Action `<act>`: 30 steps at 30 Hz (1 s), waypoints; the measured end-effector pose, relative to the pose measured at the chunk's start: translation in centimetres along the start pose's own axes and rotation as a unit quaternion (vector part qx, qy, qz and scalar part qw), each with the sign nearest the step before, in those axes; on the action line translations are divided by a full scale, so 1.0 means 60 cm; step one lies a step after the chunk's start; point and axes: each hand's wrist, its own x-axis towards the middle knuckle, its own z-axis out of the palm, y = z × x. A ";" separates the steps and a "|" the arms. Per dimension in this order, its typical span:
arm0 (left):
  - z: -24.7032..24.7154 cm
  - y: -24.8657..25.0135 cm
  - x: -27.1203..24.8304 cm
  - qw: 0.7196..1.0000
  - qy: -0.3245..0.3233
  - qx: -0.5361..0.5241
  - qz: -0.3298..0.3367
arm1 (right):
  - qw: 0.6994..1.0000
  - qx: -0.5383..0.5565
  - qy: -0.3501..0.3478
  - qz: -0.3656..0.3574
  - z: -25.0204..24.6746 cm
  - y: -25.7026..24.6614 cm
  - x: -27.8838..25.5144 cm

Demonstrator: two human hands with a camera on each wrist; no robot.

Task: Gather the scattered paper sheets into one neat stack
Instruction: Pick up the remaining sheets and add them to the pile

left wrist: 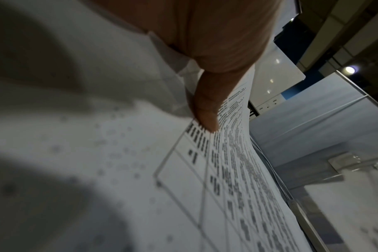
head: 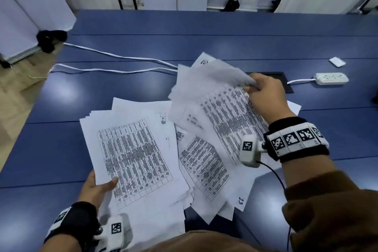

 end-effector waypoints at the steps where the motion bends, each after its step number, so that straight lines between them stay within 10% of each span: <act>1: 0.003 0.003 -0.004 1.000 0.002 -0.001 0.005 | 1.000 0.004 0.028 -0.006 -0.006 -0.009 -0.004; 11: 0.028 0.018 -0.035 0.999 -0.011 -0.049 -0.007 | 0.944 0.133 0.274 -0.124 -0.104 -0.134 -0.023; 18: 0.021 0.001 -0.018 0.998 -0.042 -0.039 -0.036 | 0.993 0.096 0.042 0.060 0.063 -0.115 -0.066; 30: 0.024 0.003 -0.027 0.993 -0.107 -0.049 0.024 | 0.949 0.057 -0.270 0.153 0.327 -0.079 -0.241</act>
